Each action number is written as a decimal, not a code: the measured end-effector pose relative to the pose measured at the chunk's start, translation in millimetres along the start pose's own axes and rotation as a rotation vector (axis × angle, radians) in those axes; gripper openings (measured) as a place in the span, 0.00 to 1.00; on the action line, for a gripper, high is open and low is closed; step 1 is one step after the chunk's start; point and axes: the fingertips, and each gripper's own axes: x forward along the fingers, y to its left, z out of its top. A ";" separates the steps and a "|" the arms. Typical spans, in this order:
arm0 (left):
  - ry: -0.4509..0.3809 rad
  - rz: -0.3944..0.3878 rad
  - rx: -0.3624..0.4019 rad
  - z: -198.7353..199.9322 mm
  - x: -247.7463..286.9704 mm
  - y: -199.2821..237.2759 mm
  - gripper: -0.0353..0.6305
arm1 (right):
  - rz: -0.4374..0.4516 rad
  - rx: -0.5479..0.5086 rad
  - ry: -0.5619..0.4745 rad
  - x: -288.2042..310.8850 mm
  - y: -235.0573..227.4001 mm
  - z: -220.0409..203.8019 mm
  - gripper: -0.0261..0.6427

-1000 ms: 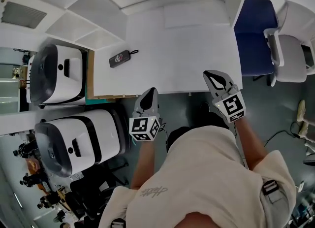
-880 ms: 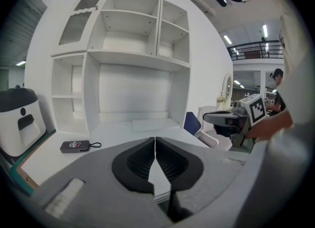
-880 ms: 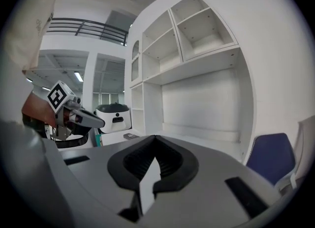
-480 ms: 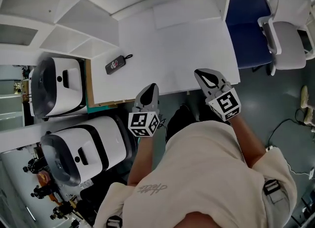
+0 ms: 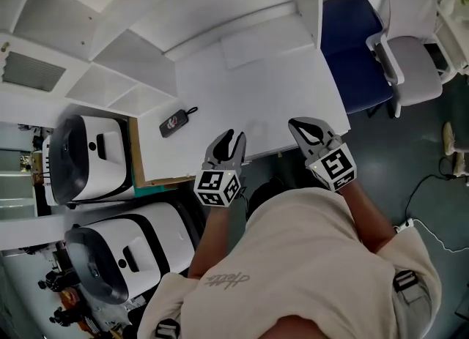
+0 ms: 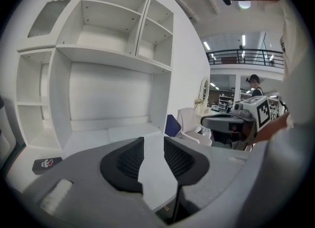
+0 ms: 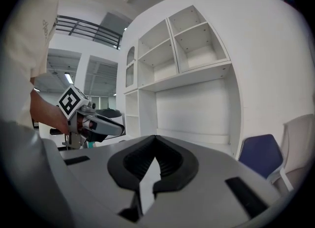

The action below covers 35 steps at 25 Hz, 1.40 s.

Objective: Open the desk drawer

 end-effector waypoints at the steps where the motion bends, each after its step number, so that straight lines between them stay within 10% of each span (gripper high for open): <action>1: 0.002 -0.008 -0.002 -1.1 0.8 -1.8 0.23 | -0.003 -0.006 -0.001 -0.7 0.0 -0.2 0.03; 35: 0.523 -0.054 -0.438 -284.9 61.5 -42.3 0.23 | 0.089 0.043 0.218 11.3 -32.5 -98.3 0.04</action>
